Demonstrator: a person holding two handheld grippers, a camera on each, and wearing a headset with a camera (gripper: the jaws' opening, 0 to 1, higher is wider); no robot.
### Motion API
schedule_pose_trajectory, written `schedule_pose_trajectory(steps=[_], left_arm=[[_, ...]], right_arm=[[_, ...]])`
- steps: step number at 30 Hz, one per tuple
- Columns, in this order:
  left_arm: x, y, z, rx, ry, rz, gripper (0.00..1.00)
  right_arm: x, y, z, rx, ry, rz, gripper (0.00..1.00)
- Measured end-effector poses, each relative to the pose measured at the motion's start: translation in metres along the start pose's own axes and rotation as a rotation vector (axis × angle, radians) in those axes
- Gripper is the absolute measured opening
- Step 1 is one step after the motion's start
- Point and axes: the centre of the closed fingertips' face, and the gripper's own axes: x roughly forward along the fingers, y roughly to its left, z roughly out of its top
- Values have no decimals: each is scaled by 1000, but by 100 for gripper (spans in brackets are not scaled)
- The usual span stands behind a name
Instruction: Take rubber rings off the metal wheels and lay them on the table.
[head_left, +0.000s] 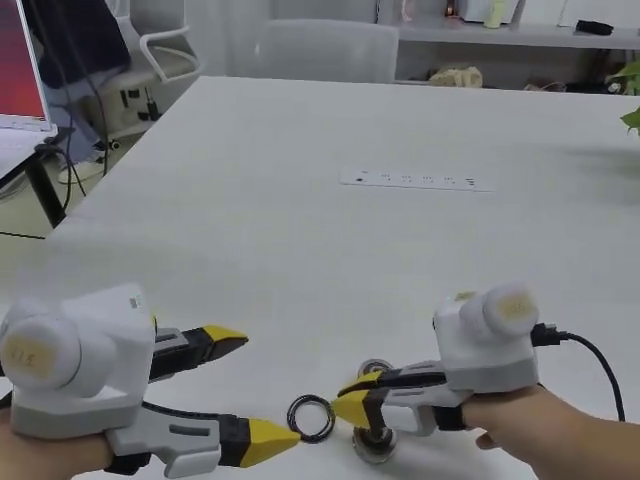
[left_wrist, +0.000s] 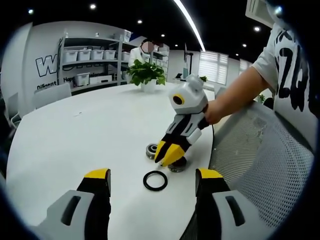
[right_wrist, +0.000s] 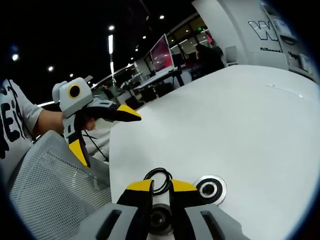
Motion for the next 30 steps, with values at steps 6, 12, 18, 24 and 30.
schedule_pose_trajectory(steps=[6,12,18,24,30], left_arm=[[1,-2,8,1,-14,-5,67],[1,-5,12,8,-16,-9,67],[1,-5,18,14,-20,-7,67],[2,-8,23,24,-25,-14,69],[4,-12,26,35,-22,-26,71]], right_arm=[[-13,2,11,-28,-33,-7,12],[-27,3,19,-78,-52,-19,15],[-45,3,24,-116,-72,-36,20],[-64,3,23,-155,-69,-58,26],[-79,2,21,-207,-74,-94,38]])
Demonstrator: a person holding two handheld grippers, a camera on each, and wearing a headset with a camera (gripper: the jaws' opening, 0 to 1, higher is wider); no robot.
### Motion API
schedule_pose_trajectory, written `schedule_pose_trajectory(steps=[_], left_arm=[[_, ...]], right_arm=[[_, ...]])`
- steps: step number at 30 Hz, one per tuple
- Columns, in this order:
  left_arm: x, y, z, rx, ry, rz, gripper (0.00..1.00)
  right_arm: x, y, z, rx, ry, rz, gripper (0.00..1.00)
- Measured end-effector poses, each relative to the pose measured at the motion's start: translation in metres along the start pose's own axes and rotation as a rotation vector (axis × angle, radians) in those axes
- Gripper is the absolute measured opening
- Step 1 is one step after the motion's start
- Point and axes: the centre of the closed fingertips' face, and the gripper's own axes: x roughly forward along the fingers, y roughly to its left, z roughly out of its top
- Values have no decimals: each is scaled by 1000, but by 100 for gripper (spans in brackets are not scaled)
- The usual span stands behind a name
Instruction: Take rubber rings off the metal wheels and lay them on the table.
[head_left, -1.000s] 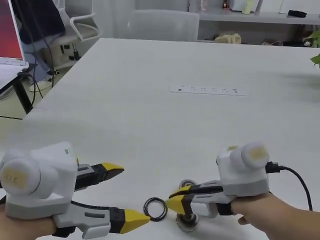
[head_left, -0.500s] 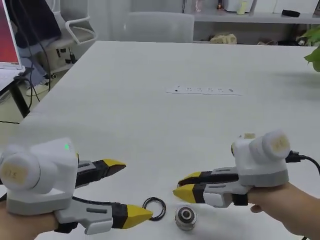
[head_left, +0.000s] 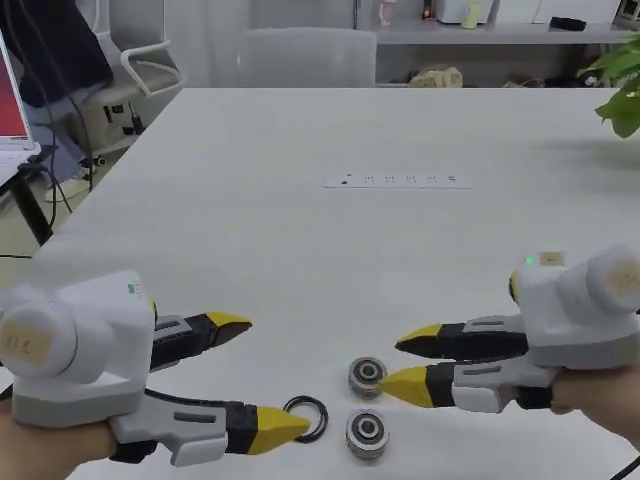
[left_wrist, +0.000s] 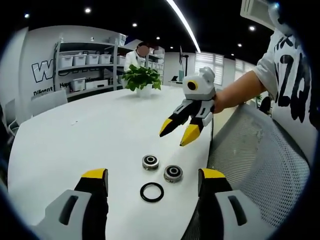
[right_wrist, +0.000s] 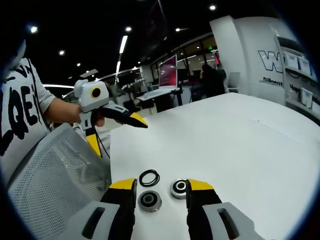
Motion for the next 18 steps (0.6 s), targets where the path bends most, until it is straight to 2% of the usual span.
schedule_pose_trajectory(steps=[4,10,18], left_arm=[[1,-1,1,8,6,-7,72],[1,-1,4,12,6,-12,75],[3,-3,3,17,13,-30,78]], right_arm=[[-8,2,-1,-11,1,-6,44],[-20,-4,-7,-26,5,-45,55],[-31,3,-16,-56,29,-54,68]])
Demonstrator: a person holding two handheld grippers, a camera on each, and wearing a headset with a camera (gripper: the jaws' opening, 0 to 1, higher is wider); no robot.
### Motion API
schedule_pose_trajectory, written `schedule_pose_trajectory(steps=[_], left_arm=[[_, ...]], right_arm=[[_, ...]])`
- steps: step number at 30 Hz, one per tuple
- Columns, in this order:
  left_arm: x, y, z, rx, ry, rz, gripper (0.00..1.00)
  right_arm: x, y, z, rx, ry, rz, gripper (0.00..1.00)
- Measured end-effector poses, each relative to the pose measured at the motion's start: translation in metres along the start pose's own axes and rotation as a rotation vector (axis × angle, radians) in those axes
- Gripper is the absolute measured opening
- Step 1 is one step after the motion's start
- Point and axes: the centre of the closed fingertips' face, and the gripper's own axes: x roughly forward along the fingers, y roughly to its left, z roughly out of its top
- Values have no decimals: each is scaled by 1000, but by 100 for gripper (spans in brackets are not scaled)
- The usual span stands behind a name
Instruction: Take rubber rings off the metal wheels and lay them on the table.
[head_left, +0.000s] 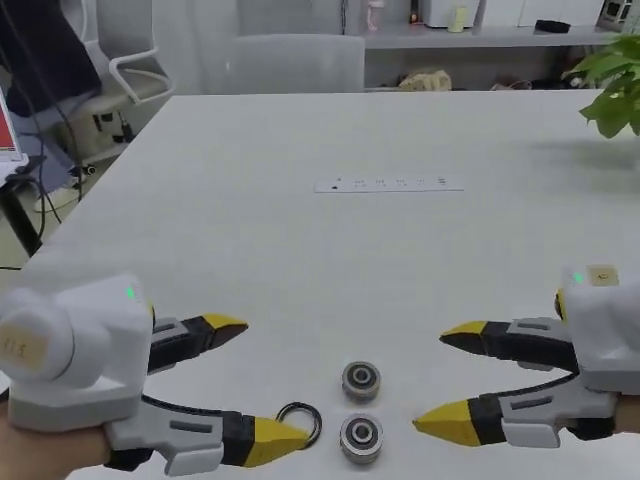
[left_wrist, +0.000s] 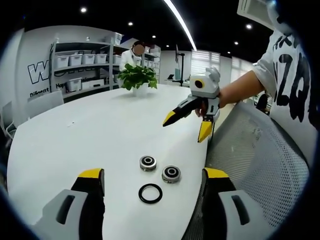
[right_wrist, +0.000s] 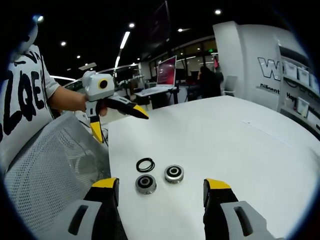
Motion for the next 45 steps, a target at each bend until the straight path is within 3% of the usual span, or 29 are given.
schedule_pose_trajectory(steps=[10,20,45], left_arm=[[0,-2,-2,9,9,-13,83],[-3,-5,-1,24,18,-21,88],[-16,-9,-7,31,38,-10,93]], right_arm=[[-8,8,-10,-37,19,8,82],[-13,9,-13,-34,18,3,90],[-22,8,-19,-53,31,-19,92]])
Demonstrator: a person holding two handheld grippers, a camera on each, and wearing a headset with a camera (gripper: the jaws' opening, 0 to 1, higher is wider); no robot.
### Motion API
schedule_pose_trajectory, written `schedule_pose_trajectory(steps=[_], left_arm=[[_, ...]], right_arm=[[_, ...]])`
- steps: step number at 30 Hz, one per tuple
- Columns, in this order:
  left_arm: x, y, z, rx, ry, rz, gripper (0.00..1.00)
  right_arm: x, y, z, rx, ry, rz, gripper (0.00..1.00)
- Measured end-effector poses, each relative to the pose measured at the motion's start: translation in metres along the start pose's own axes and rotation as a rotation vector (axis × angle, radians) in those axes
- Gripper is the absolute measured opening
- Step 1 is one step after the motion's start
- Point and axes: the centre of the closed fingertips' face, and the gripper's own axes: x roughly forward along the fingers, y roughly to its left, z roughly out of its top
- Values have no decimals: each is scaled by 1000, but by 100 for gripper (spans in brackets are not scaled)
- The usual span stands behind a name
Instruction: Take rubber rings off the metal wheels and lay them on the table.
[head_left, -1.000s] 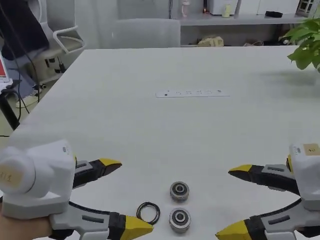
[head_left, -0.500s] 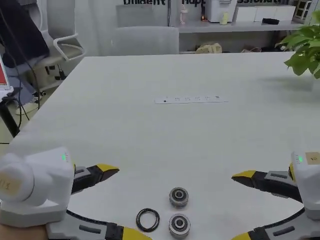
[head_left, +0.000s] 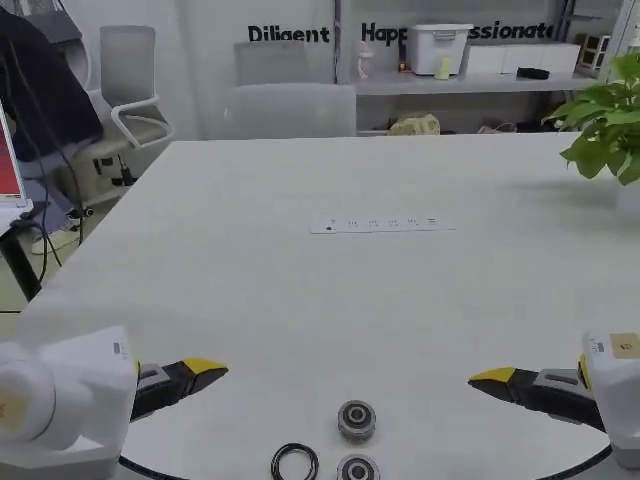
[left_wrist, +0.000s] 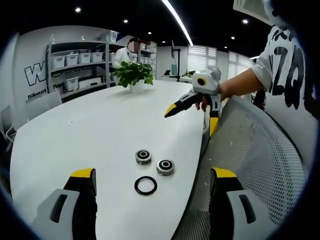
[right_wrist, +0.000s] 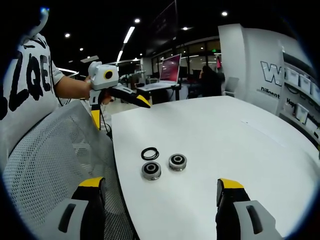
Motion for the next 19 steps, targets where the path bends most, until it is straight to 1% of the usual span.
schedule_pose_trajectory(steps=[6,13,19], left_arm=[[-4,-2,-2,-5,2,7,93],[-10,-1,-4,-14,-3,22,93],[-14,0,-7,-23,-2,36,92]], right_arm=[[0,2,0,-4,5,1,91],[0,4,0,-6,12,5,91],[-1,4,-2,-9,20,1,90]])
